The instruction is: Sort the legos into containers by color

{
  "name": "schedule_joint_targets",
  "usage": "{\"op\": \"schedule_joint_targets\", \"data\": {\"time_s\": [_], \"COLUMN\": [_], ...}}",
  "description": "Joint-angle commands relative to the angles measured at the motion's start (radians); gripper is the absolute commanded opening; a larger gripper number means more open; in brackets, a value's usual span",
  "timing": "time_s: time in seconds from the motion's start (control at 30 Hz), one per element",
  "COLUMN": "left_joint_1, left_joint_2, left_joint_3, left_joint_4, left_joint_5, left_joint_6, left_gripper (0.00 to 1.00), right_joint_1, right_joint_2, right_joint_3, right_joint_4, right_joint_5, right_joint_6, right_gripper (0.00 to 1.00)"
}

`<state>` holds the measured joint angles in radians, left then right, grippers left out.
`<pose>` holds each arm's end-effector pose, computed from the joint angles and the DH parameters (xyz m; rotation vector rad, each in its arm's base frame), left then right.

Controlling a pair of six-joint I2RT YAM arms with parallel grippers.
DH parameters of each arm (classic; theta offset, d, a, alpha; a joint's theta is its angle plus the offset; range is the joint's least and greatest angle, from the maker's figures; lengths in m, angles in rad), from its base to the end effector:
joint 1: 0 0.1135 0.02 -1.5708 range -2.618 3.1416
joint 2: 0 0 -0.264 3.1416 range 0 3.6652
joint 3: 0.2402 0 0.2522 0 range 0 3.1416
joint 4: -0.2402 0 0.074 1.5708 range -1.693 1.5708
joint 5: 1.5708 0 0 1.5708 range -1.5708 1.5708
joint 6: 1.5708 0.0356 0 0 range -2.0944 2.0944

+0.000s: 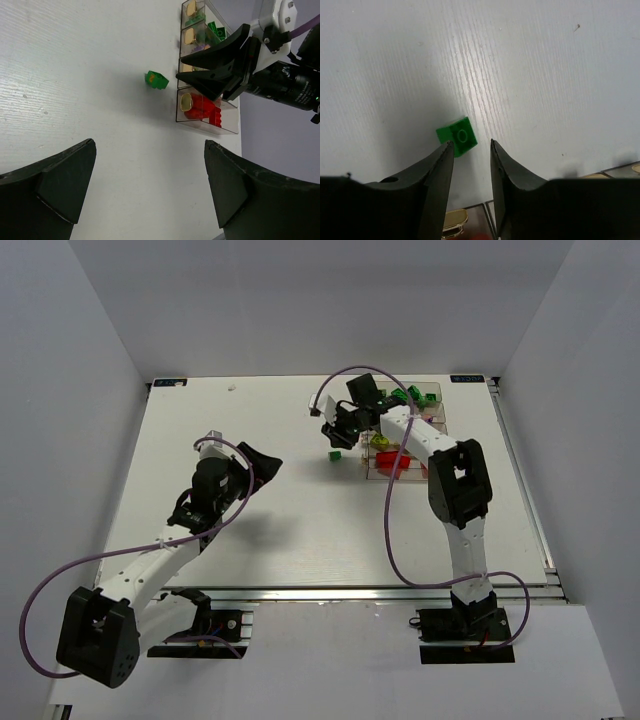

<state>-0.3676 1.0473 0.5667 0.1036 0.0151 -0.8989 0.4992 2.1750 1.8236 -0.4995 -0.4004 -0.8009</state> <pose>0.2190 -0.0849 0.2418 -0.5269 1.9765 -0.8351 0.4245 0.2472 0.2225 -1.5679 1.7652 0.3391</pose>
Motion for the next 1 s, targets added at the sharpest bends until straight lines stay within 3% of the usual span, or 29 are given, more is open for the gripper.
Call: {"op": "schedule_joint_targets", "data": {"time_s": [0.0,0.17,0.2,0.33,0.43,0.57,0.73,0.97], "left_joint_1": [0.004,0.004,0.004,0.004,0.004,0.004,0.004,0.004], "left_joint_2": [-0.041,-0.075,-0.079,-0.101,-0.11,-0.118,-0.138,-0.17], "left_joint_3": [0.002,-0.007,-0.008,-0.022,-0.027,-0.027,-0.031,-0.048], "left_joint_4": [-0.015,-0.03,-0.031,-0.038,-0.038,-0.047,-0.064,-0.074], "left_joint_5": [-0.033,-0.047,-0.049,-0.056,-0.06,-0.06,-0.066,-0.081], "left_joint_6": [0.008,0.005,0.003,0.0,-0.003,-0.005,-0.009,-0.015], "left_gripper": [0.98,0.98,0.98,0.98,0.98,0.98,0.98,0.98], "right_joint_1": [-0.005,-0.005,-0.007,-0.002,0.002,0.016,0.016,0.025], "right_joint_2": [-0.029,-0.027,-0.018,0.02,0.009,0.0,0.091,0.153], "right_joint_3": [0.043,0.049,0.057,0.115,0.08,-0.006,0.095,0.134], "right_joint_4": [-0.019,-0.046,-0.056,-0.166,-0.191,-0.133,-0.183,-0.136], "right_joint_5": [-0.037,-0.031,-0.031,-0.055,-0.097,-0.066,-0.034,0.008], "right_joint_6": [0.04,0.063,0.087,0.147,0.155,0.03,-0.128,-0.167], "right_gripper": [0.41,0.44,0.57,0.89,0.89,0.9,0.9,0.89]}}
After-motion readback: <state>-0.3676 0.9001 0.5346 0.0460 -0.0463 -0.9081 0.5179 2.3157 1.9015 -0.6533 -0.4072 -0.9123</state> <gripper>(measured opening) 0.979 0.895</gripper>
